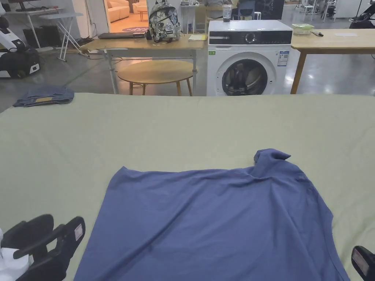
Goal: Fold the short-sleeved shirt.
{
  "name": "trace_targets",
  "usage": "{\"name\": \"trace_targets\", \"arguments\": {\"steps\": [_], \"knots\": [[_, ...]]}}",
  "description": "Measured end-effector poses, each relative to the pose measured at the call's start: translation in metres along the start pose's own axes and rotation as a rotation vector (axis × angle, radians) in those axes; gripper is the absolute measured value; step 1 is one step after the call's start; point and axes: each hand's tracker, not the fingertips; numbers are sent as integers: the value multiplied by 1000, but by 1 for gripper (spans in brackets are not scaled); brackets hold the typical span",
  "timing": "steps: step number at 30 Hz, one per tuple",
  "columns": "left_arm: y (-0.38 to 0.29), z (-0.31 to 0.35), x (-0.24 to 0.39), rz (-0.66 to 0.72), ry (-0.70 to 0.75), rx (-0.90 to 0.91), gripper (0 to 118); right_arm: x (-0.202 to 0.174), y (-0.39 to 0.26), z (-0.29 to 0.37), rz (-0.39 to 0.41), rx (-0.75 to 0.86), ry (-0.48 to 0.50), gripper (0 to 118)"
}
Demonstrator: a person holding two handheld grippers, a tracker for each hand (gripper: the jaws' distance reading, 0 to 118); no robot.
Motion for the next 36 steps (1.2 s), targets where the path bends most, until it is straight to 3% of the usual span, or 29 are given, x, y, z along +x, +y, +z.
{"name": "trace_targets", "arguments": {"steps": [2, 3, 11, 13, 14, 17, 21, 25, 27, 28, 29, 30, 31, 32, 33, 36], "knots": [[5, 4, 16, -33, -35, 37, 0, -15, 0, 0, 17, -4, 31, 5], [6, 3, 23, -51, -35, 24, 0, -21, -2, -1, 28, -3, 42, 0], [-16, 2, -1, 21, 15, -58, 0, -31, -16, -7, 65, -28, 72, 0], [-29, 2, -22, 46, 72, -103, 43, -27, -19, -4, 62, -27, 67, 0], [-37, 1, -35, 53, 49, -147, 54, -25, -21, -2, 54, -30, 73, 0], [-79, -5, -69, 115, 83, -281, 54, -15, -27, -1, 18, -57, 86, 0], [-143, -28, -94, 80, 126, -480, 54, -10, -34, 0, 2, -94, 57, 0], [-173, -53, -92, 127, 130, -557, 54, -2, -38, 4, -12, -117, 27, 0], [-167, -55, -83, 59, 187, -527, 35, 1, -39, 7, 2, -132, -10, 0], [-164, -58, -80, 43, 199, -539, 10, 3, -40, 8, 8, -142, -34, 0], [-163, -59, -78, 23, 173, -541, 0, 6, -42, 9, 5, -148, -44, 0], [-163, -63, -75, 17, 118, -553, 0, 9, -43, 10, -1, -149, -50, 0], [-163, -65, -70, 30, 131, -565, 0, 12, -45, 9, -4, -156, -72, 12], [-165, -70, -64, 16, 142, -591, 0, 14, -47, 8, -4, -165, -112, 48], [-166, -73, -61, -5, 144, -598, 0, 19, -52, 6, -2, -190, -142, 70], [-164, -81, -54, -29, 158, -608, 0, 29, -72, 4, 7, -237, -193, 72]]}}
